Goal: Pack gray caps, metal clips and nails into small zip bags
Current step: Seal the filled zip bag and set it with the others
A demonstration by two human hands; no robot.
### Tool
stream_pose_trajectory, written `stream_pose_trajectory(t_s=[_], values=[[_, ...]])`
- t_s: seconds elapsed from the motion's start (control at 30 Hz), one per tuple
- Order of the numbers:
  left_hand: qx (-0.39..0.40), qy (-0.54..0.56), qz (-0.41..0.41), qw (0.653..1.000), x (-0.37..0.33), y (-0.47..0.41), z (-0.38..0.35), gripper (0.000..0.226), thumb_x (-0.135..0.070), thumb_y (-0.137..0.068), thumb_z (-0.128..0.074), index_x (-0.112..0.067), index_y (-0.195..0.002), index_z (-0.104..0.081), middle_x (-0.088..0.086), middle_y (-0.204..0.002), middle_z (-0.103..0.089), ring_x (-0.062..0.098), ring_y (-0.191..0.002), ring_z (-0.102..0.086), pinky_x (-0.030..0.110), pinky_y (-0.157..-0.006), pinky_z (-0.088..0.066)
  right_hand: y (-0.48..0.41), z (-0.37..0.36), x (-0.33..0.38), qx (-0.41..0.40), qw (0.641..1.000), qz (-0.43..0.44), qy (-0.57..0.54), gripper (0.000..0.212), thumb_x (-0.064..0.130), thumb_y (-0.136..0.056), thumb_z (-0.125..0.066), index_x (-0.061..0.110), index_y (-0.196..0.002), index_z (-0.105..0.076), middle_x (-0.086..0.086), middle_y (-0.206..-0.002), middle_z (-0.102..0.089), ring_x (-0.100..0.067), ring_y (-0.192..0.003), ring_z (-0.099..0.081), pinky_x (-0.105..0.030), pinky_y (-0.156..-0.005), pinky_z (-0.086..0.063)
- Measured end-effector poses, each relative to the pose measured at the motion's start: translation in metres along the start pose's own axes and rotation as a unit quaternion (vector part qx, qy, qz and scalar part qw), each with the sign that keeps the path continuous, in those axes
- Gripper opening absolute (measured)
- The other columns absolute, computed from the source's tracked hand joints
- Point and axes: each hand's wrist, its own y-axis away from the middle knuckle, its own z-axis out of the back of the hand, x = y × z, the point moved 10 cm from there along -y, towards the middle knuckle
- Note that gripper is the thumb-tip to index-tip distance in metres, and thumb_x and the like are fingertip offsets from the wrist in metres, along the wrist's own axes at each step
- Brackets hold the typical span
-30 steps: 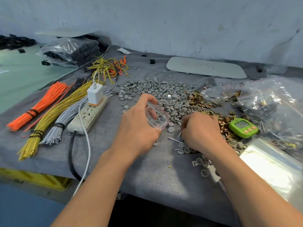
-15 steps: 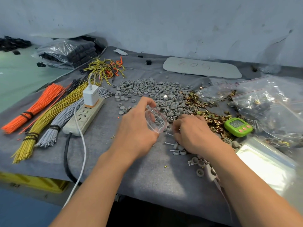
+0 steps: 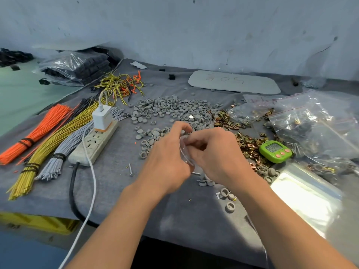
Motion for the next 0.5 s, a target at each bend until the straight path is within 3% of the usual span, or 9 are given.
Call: stream_pose_trajectory(t_s=[0.07, 0.13, 0.2, 0.23, 0.3, 0.33, 0.4, 0.5], values=[[-0.007, 0.012, -0.004, 1.000, -0.001, 0.000, 0.001, 0.067, -0.015, -0.071, -0.076, -0.052, -0.113, -0.039, -0.013, -0.086, -0.069, 0.008, -0.078, -0.062, 0.029, -0.062, -0.049, 0.000, 0.006, -0.007, -0.016, 0.999, -0.032, -0.032, 0.019, 0.024, -0.084, -0.080, 0.037, -0.071, -0.077, 0.015, -0.050, -0.061, -0.003, -0.045, -0.052, -0.012, -0.047, -0.035], [-0.030, 0.024, 0.000, 0.999, -0.001, 0.000, 0.005, 0.069, -0.014, -0.071, -0.079, -0.052, -0.112, -0.038, -0.014, -0.088, -0.067, 0.001, -0.076, -0.061, 0.026, -0.062, -0.048, 0.001, 0.020, -0.016, -0.062, 0.995, -0.065, -0.053, 0.014, 0.047, -0.075, -0.085, 0.034, -0.074, -0.079, 0.010, -0.051, -0.061, -0.006, -0.043, -0.050, -0.024, -0.047, -0.036], [-0.057, 0.033, 0.006, 0.998, 0.000, 0.000, 0.011, 0.071, -0.018, -0.069, -0.082, -0.053, -0.112, -0.039, -0.015, -0.089, -0.064, 0.002, -0.072, -0.059, 0.024, -0.059, -0.047, 0.006, 0.030, -0.028, -0.087, 0.989, -0.113, -0.048, 0.051, 0.078, -0.058, -0.075, 0.034, -0.083, -0.079, 0.005, -0.060, -0.066, -0.011, -0.052, -0.057, -0.029, -0.053, -0.042], [-0.063, 0.042, 0.009, 0.997, 0.000, -0.001, 0.013, 0.072, -0.020, -0.067, -0.084, -0.054, -0.113, -0.039, -0.015, -0.089, -0.064, 0.004, -0.070, -0.059, 0.027, -0.058, -0.048, 0.008, 0.026, -0.033, -0.064, 0.986, -0.144, -0.049, 0.060, 0.084, -0.057, -0.071, 0.034, -0.088, -0.079, 0.007, -0.066, -0.070, -0.010, -0.059, -0.062, -0.029, -0.058, -0.045], [-0.057, 0.051, 0.006, 0.997, -0.003, -0.001, 0.011, 0.077, -0.024, -0.059, -0.084, -0.055, -0.115, -0.041, -0.017, -0.089, -0.064, 0.007, -0.071, -0.061, 0.030, -0.055, -0.049, 0.012, 0.003, -0.041, 0.020, 0.978, -0.196, -0.061, 0.048, 0.074, -0.073, -0.071, 0.030, -0.092, -0.077, 0.010, -0.067, -0.073, -0.004, -0.063, -0.066, -0.026, -0.061, -0.047], [-0.048, 0.044, -0.004, 0.998, -0.007, -0.001, 0.008, 0.079, -0.023, -0.057, -0.084, -0.055, -0.117, -0.042, -0.016, -0.089, -0.065, 0.010, -0.073, -0.062, 0.026, -0.057, -0.048, 0.014, -0.005, -0.044, 0.040, 0.975, -0.209, -0.060, 0.036, 0.063, -0.081, -0.071, 0.028, -0.087, -0.077, 0.012, -0.060, -0.071, -0.001, -0.056, -0.063, -0.023, -0.057, -0.047], [-0.039, 0.027, -0.017, 0.999, -0.013, -0.003, 0.004, 0.080, -0.026, -0.060, -0.086, -0.053, -0.121, -0.042, -0.014, -0.090, -0.066, 0.011, -0.081, -0.063, 0.019, -0.063, -0.044, 0.014, -0.006, -0.046, 0.034, 0.976, -0.212, -0.046, 0.029, 0.045, -0.089, -0.068, 0.022, -0.076, -0.077, 0.011, -0.045, -0.061, -0.001, -0.040, -0.052, -0.020, -0.044, -0.040], [-0.022, 0.044, -0.006, 0.999, -0.013, -0.003, 0.000, 0.073, -0.043, -0.058, -0.083, -0.052, -0.121, -0.047, -0.019, -0.096, -0.068, 0.000, -0.084, -0.063, 0.021, -0.069, -0.047, 0.016, 0.006, -0.055, -0.013, 0.969, -0.225, -0.105, 0.028, 0.031, -0.093, -0.069, 0.020, -0.069, -0.078, 0.006, -0.043, -0.059, -0.006, -0.037, -0.045, -0.018, -0.040, -0.034]])
